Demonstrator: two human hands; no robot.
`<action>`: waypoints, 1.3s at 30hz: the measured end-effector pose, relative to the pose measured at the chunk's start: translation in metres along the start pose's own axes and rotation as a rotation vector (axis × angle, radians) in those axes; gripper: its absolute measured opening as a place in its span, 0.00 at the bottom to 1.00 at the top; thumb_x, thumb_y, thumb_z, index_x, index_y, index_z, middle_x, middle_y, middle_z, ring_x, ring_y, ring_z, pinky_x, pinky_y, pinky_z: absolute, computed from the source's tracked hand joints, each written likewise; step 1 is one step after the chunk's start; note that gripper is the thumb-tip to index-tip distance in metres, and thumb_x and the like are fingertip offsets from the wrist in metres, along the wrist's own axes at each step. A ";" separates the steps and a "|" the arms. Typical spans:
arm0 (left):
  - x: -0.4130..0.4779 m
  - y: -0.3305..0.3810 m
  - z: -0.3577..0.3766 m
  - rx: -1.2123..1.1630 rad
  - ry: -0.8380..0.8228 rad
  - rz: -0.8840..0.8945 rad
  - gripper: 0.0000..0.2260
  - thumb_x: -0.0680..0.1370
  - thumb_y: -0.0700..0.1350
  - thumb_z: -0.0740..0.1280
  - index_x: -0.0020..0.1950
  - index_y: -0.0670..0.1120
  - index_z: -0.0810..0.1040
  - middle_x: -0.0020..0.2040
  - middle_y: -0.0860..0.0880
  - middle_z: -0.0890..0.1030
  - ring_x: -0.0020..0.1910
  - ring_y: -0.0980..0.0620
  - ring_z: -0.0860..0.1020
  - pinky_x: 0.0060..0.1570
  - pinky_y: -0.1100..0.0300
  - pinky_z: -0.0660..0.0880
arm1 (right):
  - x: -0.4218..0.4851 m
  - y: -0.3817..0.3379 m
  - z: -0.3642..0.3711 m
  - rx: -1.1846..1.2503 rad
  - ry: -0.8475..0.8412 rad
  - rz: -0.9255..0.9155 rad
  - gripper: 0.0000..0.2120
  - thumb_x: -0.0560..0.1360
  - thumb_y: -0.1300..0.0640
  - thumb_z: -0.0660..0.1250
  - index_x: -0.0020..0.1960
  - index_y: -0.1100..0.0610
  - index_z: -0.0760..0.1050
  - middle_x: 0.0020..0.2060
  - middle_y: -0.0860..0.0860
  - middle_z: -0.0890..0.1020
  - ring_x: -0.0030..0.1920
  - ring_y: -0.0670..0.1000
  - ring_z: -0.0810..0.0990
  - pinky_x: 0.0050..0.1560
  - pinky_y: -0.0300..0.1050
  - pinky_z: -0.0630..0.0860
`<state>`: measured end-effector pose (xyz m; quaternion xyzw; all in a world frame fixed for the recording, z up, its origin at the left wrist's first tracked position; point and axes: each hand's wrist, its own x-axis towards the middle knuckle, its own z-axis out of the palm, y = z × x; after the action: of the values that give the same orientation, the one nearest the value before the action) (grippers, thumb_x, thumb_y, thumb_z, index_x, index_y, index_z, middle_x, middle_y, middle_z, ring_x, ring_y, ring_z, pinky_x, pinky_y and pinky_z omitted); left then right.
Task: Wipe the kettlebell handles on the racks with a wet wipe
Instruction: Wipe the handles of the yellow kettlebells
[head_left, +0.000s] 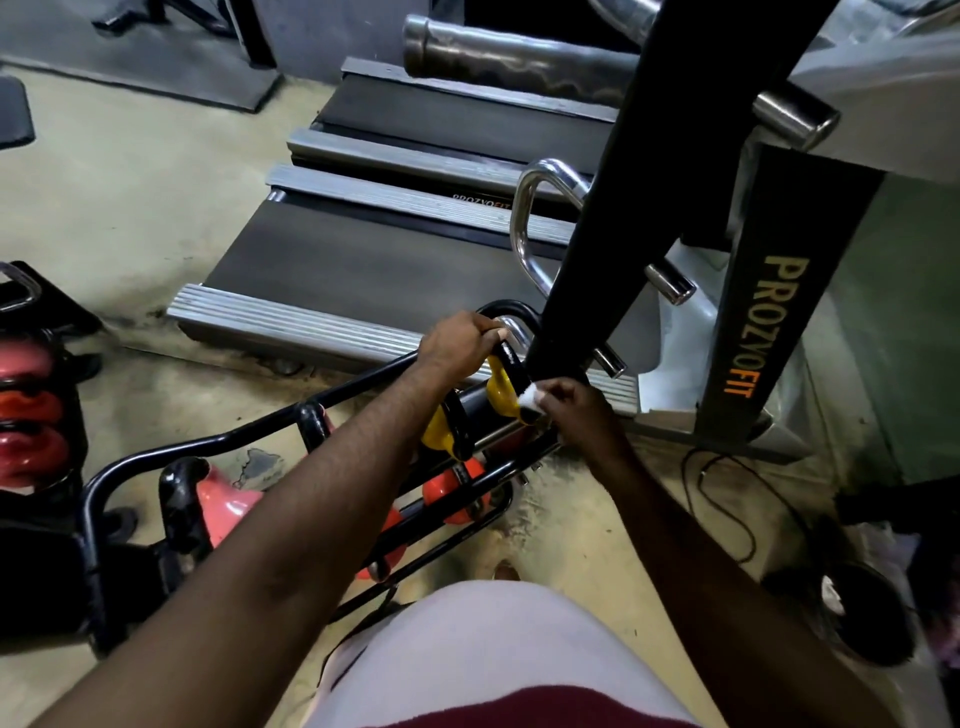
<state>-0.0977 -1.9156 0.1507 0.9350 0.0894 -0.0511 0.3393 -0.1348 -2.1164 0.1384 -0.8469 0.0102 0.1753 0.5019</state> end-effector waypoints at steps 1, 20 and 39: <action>-0.001 0.000 0.000 -0.003 -0.002 0.000 0.15 0.79 0.60 0.63 0.58 0.55 0.83 0.51 0.50 0.85 0.51 0.48 0.82 0.49 0.55 0.78 | -0.011 0.007 -0.001 -0.001 0.012 -0.017 0.05 0.76 0.55 0.71 0.51 0.50 0.81 0.44 0.47 0.83 0.42 0.44 0.80 0.42 0.39 0.74; -0.019 0.015 0.002 0.005 -0.015 0.006 0.28 0.70 0.71 0.68 0.64 0.56 0.78 0.60 0.53 0.82 0.57 0.51 0.80 0.55 0.51 0.78 | -0.032 0.034 0.028 -0.363 0.442 -0.233 0.16 0.70 0.51 0.75 0.48 0.53 0.68 0.45 0.49 0.74 0.43 0.52 0.76 0.36 0.47 0.72; -0.022 0.011 0.004 -0.002 -0.014 -0.020 0.25 0.71 0.67 0.70 0.62 0.54 0.80 0.57 0.53 0.83 0.56 0.51 0.80 0.56 0.52 0.78 | 0.016 -0.016 0.001 0.021 -0.191 0.165 0.17 0.78 0.68 0.54 0.53 0.52 0.76 0.25 0.51 0.71 0.18 0.45 0.66 0.21 0.35 0.61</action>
<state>-0.1170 -1.9299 0.1579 0.9334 0.0967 -0.0608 0.3402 -0.1176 -2.1053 0.1463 -0.8172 0.0337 0.2959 0.4935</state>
